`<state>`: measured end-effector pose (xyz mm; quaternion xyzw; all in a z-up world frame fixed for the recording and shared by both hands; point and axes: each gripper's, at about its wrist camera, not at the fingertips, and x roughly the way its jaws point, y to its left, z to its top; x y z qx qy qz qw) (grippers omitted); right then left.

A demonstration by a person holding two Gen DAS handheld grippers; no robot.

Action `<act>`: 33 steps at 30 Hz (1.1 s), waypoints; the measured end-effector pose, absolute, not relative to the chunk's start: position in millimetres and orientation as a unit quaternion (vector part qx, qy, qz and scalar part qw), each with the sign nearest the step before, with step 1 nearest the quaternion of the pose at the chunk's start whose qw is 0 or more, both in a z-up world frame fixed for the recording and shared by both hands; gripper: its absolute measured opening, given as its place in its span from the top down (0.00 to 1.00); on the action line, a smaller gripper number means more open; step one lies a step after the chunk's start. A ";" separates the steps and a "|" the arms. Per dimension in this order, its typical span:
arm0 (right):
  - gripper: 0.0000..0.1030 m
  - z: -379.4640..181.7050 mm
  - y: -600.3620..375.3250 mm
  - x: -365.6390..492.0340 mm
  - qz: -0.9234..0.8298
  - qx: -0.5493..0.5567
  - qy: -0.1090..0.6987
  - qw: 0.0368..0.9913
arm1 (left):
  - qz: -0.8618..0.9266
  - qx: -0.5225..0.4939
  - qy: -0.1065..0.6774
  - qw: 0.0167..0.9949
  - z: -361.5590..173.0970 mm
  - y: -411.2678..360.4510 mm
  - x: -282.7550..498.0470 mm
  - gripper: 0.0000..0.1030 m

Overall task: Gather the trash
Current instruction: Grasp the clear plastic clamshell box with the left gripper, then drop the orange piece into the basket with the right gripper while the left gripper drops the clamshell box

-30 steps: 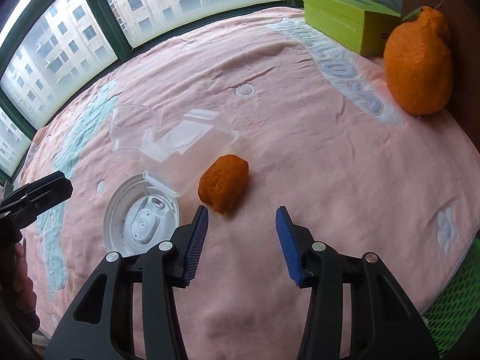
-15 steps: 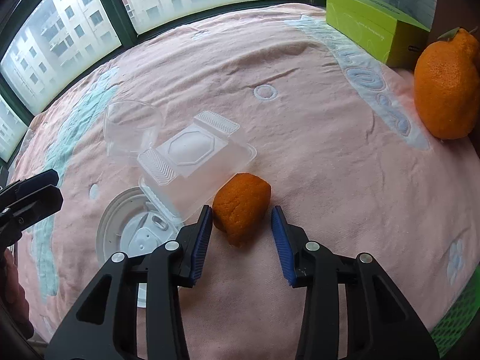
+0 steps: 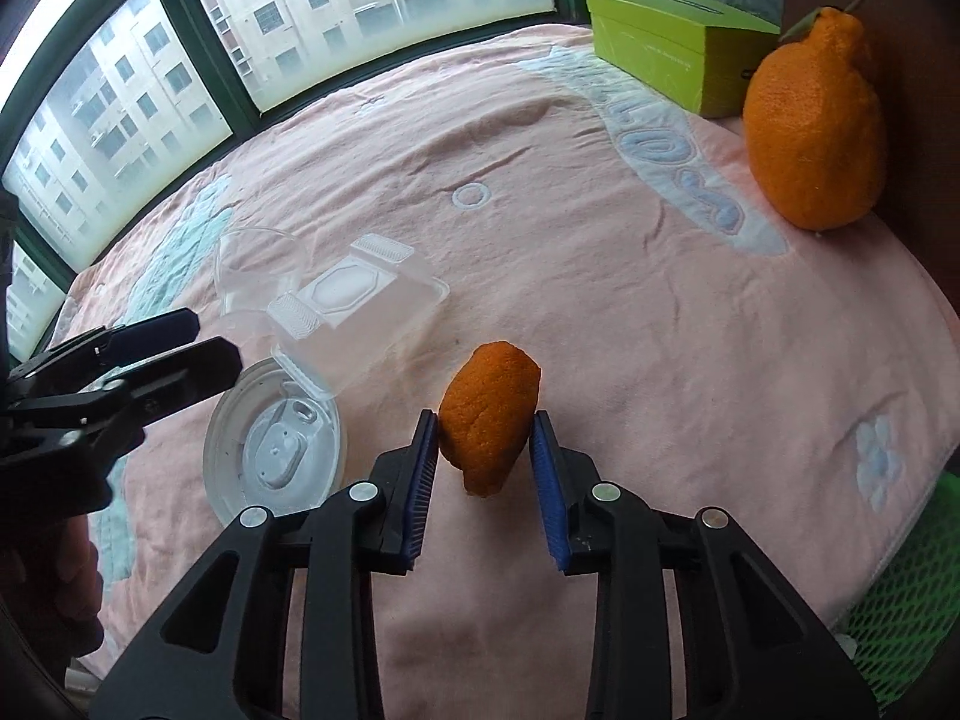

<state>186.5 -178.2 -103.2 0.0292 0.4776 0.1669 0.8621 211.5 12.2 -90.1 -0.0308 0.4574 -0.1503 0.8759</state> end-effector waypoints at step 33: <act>0.69 -77.0 -325.6 95.9 0.057 0.107 0.447 0.886 | -0.149 0.026 0.456 0.877 -101.0 -27.6 233.9 0.52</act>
